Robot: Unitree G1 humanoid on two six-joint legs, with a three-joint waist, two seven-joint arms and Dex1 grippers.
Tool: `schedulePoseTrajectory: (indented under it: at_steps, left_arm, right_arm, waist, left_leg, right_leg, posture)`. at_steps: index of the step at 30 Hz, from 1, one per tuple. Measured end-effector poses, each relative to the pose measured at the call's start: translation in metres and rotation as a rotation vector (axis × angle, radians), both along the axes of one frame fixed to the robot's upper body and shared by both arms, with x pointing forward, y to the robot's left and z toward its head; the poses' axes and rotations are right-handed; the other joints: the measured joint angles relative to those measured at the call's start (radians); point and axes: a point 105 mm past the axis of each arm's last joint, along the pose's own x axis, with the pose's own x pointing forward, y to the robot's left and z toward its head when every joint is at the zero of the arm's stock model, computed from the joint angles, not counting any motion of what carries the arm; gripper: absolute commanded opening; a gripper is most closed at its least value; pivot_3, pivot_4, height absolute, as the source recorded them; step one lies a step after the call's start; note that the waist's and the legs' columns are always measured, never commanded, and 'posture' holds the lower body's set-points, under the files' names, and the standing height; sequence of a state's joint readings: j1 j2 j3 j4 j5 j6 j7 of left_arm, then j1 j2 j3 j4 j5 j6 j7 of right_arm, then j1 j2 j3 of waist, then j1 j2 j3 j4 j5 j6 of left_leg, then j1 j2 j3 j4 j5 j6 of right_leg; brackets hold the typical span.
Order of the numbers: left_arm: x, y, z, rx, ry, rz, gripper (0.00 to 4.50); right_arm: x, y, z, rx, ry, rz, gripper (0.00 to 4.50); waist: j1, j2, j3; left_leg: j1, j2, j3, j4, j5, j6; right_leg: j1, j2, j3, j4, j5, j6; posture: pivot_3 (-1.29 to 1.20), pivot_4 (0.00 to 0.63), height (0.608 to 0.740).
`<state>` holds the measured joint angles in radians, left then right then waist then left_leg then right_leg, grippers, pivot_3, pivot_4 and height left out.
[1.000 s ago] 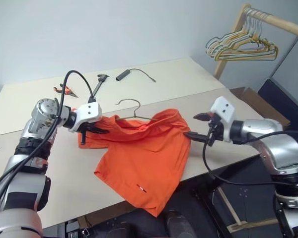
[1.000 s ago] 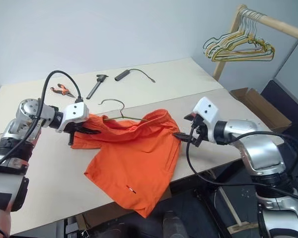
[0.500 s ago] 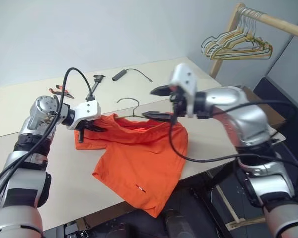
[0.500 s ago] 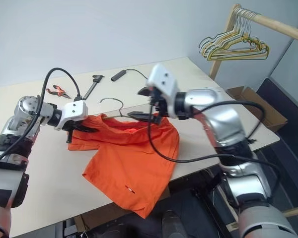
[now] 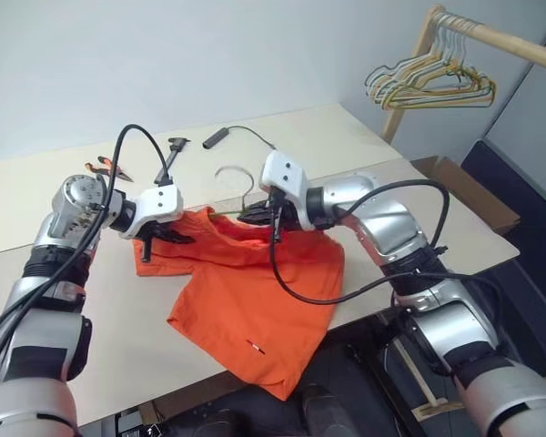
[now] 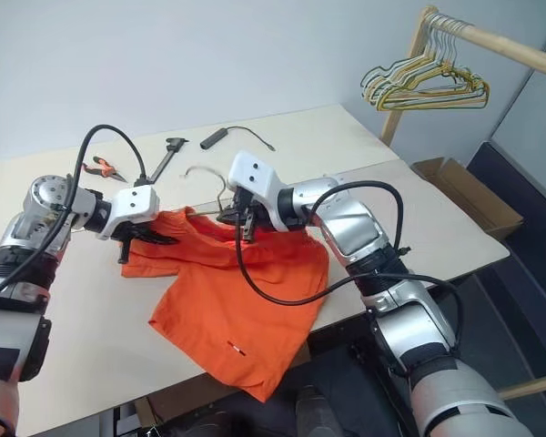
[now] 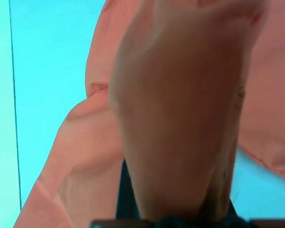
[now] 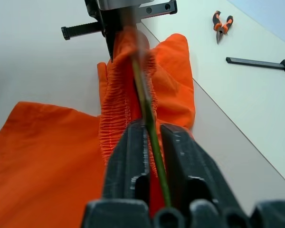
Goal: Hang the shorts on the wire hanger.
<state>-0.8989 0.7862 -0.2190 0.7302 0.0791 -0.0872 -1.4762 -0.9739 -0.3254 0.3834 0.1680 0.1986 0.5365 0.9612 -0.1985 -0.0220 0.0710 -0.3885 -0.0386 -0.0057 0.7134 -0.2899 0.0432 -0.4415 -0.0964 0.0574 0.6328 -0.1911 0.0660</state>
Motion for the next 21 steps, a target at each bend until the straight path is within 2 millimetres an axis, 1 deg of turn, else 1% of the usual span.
schedulePoseTrajectory:
  at_steps: [4, 6, 10, 12, 16, 17, 19, 21]
  left_arm:
    - [-0.003, 0.001, 0.002, 0.002, 0.0, -0.024, 0.0]
    - [-0.004, 0.001, 0.004, -0.015, 0.006, -0.033, 0.58]
    - [-0.006, -0.003, 0.023, -0.087, -0.013, -0.052, 1.66]
    - [-0.008, 0.0, 0.033, -0.097, -0.021, -0.054, 2.28]
    - [-0.01, 0.015, 0.049, -0.093, -0.054, -0.019, 3.56]
    - [-0.011, 0.019, 0.05, -0.085, -0.056, -0.006, 3.81]
    - [-0.012, 0.028, 0.052, -0.076, -0.054, 0.021, 4.48]
    - [-0.01, 0.033, 0.048, -0.055, -0.067, 0.04, 4.48]
  right_arm:
    - [-0.001, -0.002, -0.005, 0.027, -0.041, 0.03, 0.02]
    - [0.0, -0.005, -0.007, 0.048, -0.072, 0.037, 0.0]
    - [0.001, -0.008, -0.012, 0.057, -0.08, 0.056, 0.0]
    - [-0.001, -0.009, -0.016, 0.06, -0.075, 0.067, 0.0]
    - [-0.003, -0.012, -0.018, 0.067, -0.078, 0.089, 0.0]
    - [-0.003, -0.013, -0.018, 0.071, -0.079, 0.088, 0.0]
    - [-0.003, -0.015, -0.019, 0.077, -0.08, 0.086, 0.0]
    - [-0.003, -0.015, -0.019, 0.078, -0.079, 0.087, 0.0]
  waist:
    - [-0.005, 0.0, 0.0]
    - [-0.008, 0.0, 0.0]
    - [-0.009, 0.0, 0.0]
    - [-0.01, 0.0, 0.0]
    - [-0.01, 0.0, 0.0]
    - [-0.01, 0.0, 0.0]
    - [-0.008, 0.0, 0.0]
    - [-0.007, 0.0, 0.0]
  left_leg:
    - [0.0, 0.0, -0.001, 0.0, 0.0, 0.0]
    - [0.0, 0.0, -0.001, 0.0, 0.0, 0.0]
    - [0.0, 0.0, -0.001, 0.0, 0.0, 0.0]
    - [0.0, 0.0, -0.001, 0.0, 0.0, 0.0]
    - [0.001, 0.0, -0.001, 0.0, 0.0, -0.001]
    - [0.001, 0.0, -0.001, 0.0, 0.0, -0.001]
    - [0.002, 0.0, -0.001, 0.0, 0.0, 0.0]
    - [0.001, 0.0, -0.002, 0.0, 0.0, -0.001]
  right_leg:
    - [0.0, 0.0, -0.001, 0.0, 0.0, 0.0]
    - [0.0, 0.0, -0.001, 0.0, 0.0, 0.0]
    - [0.0, 0.0, -0.001, 0.0, 0.0, 0.0]
    - [0.0, 0.0, -0.001, 0.0, 0.0, 0.0]
    - [0.001, 0.0, -0.001, 0.001, 0.0, 0.0]
    - [0.001, 0.0, -0.001, 0.001, 0.0, 0.0]
    - [0.001, 0.0, -0.001, 0.001, 0.0, 0.0]
    - [0.001, 0.0, -0.001, 0.001, 0.0, 0.0]
  posture:
    - [-0.13, 0.011, 0.74]
    - [-0.11, 0.015, 0.74]
    - [-0.11, 0.014, 0.74]
    - [-0.1, 0.011, 0.74]
    - [-0.1, 0.008, 0.74]
    - [-0.1, 0.008, 0.74]
    - [-0.09, 0.007, 0.74]
    - [-0.1, 0.006, 0.74]
